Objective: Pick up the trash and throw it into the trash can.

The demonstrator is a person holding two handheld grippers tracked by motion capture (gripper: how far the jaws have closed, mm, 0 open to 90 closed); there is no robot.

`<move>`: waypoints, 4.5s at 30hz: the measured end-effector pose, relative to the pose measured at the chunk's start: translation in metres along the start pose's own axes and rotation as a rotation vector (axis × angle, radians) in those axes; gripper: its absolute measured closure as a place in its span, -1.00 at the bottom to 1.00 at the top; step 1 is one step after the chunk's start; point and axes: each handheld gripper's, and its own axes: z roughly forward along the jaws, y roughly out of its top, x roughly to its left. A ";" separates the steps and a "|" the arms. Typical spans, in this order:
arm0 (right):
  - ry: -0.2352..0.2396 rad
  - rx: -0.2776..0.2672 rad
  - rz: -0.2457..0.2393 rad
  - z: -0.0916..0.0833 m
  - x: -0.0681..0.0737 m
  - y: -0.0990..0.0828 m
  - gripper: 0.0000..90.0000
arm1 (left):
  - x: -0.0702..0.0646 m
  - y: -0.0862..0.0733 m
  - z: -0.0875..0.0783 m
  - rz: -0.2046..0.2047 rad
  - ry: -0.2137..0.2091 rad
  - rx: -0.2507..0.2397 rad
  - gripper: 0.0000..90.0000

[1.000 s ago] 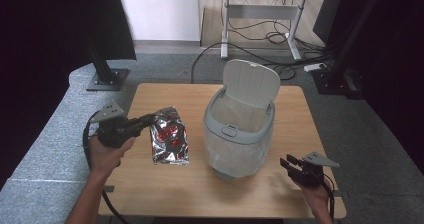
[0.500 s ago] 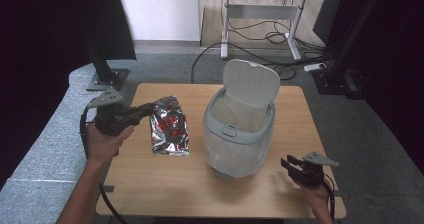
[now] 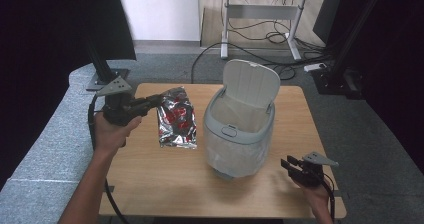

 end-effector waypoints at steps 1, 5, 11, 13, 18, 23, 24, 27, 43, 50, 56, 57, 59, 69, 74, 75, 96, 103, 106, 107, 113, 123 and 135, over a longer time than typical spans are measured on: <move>0.001 0.001 0.001 0.000 0.000 0.000 0.40 | 0.000 0.002 0.002 -0.002 -0.006 -0.001 0.92; 0.002 0.005 -0.002 0.001 0.000 0.000 0.40 | -0.003 0.010 0.008 0.007 -0.011 0.006 0.92; 0.001 0.005 0.002 0.001 -0.001 -0.001 0.40 | -0.006 0.019 0.016 0.020 -0.019 0.015 0.92; 0.000 0.006 0.002 0.001 -0.002 -0.001 0.40 | -0.008 0.020 0.019 0.023 -0.023 0.020 0.92; 0.000 0.007 0.006 0.001 -0.003 -0.001 0.40 | -0.009 0.022 0.025 0.030 -0.029 0.031 0.92; -0.001 0.008 0.004 0.001 -0.003 -0.001 0.40 | -0.010 0.025 0.030 0.028 -0.035 0.033 0.92; -0.001 0.009 0.004 0.001 -0.003 -0.001 0.40 | -0.010 0.025 0.030 0.027 -0.036 0.034 0.92; -0.001 0.011 0.006 0.001 -0.004 -0.002 0.40 | -0.011 0.028 0.033 0.026 -0.038 0.033 0.92; -0.003 0.014 0.008 0.002 -0.004 -0.002 0.40 | -0.013 0.046 0.045 0.037 -0.041 0.041 0.92; -0.004 0.012 0.008 0.001 -0.006 -0.002 0.40 | -0.016 0.053 0.053 0.039 -0.046 0.047 0.92; -0.006 0.011 0.012 0.000 -0.007 -0.003 0.40 | -0.019 0.058 0.061 0.047 -0.051 0.049 0.91; -0.006 0.010 0.014 -0.001 -0.007 -0.003 0.40 | -0.019 0.059 0.063 0.048 -0.052 0.051 0.91; -0.006 0.009 0.015 -0.001 -0.007 -0.003 0.40 | -0.019 0.059 0.065 0.050 -0.054 0.053 0.91; -0.006 0.011 0.018 -0.001 -0.009 -0.004 0.40 | -0.021 0.060 0.073 0.058 -0.059 0.069 0.91; -0.007 0.014 0.016 0.000 -0.008 -0.004 0.40 | -0.022 0.061 0.078 0.053 -0.069 0.072 0.91; -0.007 0.014 0.017 0.000 -0.009 -0.004 0.40 | -0.022 0.062 0.079 0.052 -0.070 0.071 0.91; -0.012 0.012 0.027 -0.002 -0.012 -0.006 0.40 | -0.031 0.078 0.113 0.074 -0.092 0.090 0.91; -0.013 0.012 0.027 -0.003 -0.012 -0.006 0.40 | -0.033 0.081 0.121 0.076 -0.095 0.093 0.91; -0.014 0.013 0.029 -0.003 -0.012 -0.006 0.40 | -0.035 0.081 0.126 0.077 -0.097 0.098 0.91; -0.014 0.013 0.029 -0.003 -0.012 -0.006 0.40 | -0.035 0.081 0.127 0.078 -0.098 0.100 0.91; -0.014 0.012 0.031 -0.004 -0.013 -0.006 0.40 | -0.039 0.083 0.132 0.082 -0.106 0.095 0.91; -0.015 0.011 0.029 -0.004 -0.013 -0.006 0.40 | -0.042 0.084 0.142 0.083 -0.115 0.100 0.91; -0.017 0.011 0.031 -0.005 -0.014 -0.007 0.40 | -0.043 0.089 0.142 0.088 -0.119 0.100 0.91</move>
